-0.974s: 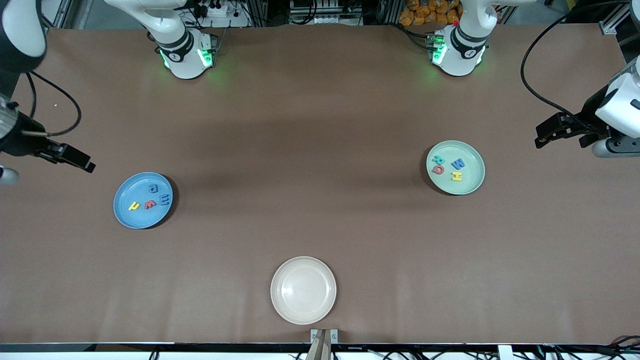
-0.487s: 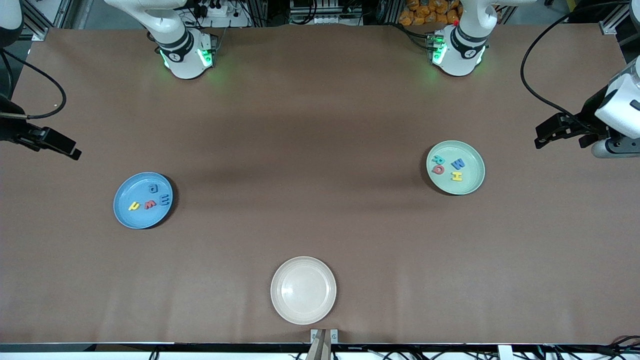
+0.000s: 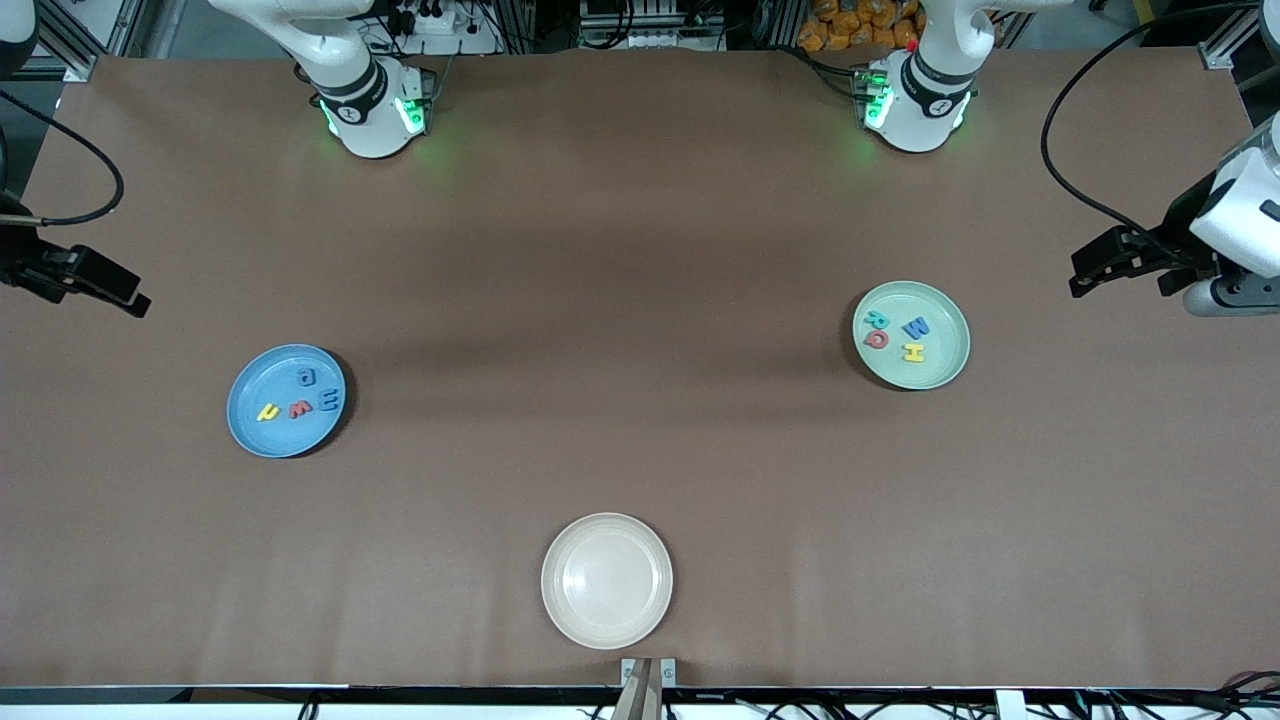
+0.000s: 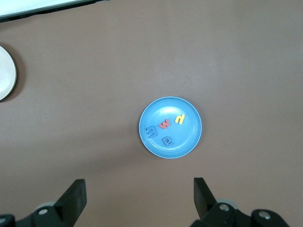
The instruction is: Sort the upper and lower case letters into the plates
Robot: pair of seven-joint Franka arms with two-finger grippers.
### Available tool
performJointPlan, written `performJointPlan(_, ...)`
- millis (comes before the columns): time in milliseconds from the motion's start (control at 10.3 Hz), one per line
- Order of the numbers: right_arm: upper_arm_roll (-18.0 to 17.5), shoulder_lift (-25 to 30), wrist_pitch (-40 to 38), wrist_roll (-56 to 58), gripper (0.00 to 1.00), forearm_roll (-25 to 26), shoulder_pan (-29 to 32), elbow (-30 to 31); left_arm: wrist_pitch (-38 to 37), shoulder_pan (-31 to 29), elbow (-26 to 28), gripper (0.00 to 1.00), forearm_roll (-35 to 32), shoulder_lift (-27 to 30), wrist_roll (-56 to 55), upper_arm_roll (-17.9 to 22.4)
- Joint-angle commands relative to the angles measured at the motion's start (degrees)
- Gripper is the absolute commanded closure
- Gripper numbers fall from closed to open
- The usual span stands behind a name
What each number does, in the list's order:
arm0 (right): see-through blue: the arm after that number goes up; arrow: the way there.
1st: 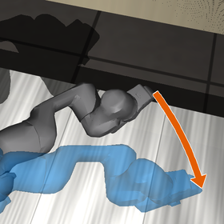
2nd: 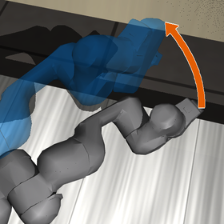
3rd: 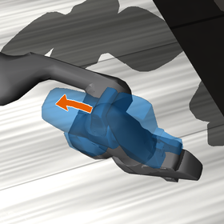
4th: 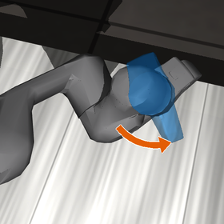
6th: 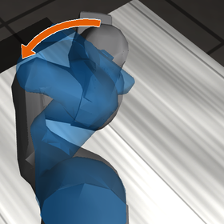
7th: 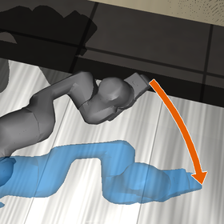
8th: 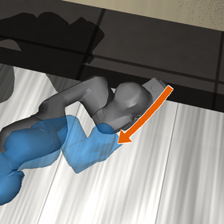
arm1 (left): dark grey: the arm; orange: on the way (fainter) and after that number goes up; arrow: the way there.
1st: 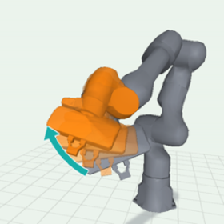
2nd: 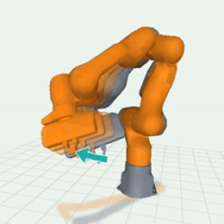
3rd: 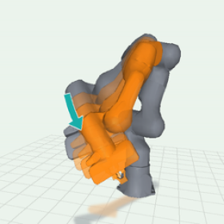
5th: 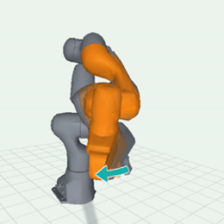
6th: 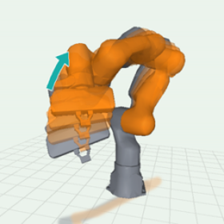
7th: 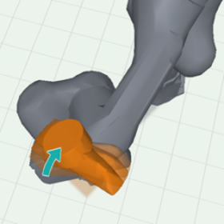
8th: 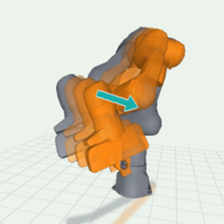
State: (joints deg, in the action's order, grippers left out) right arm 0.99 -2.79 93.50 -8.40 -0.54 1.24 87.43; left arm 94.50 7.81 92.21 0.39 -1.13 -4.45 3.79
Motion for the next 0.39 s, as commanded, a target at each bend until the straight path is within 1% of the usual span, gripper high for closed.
performJointPlan(0,-0.1,0.7,-0.9,0.9,0.0,0.8,0.1,-0.2,-0.2,0.1,-1.1,0.0,0.4,-0.4,-0.3,0.2)
performJointPlan(292,-0.3,0.7,-1.8,4.6,0.0,0.6,-0.2,-0.2,-0.2,0.1,-1.1,0.0,0.4,-0.4,-0.4,0.2)
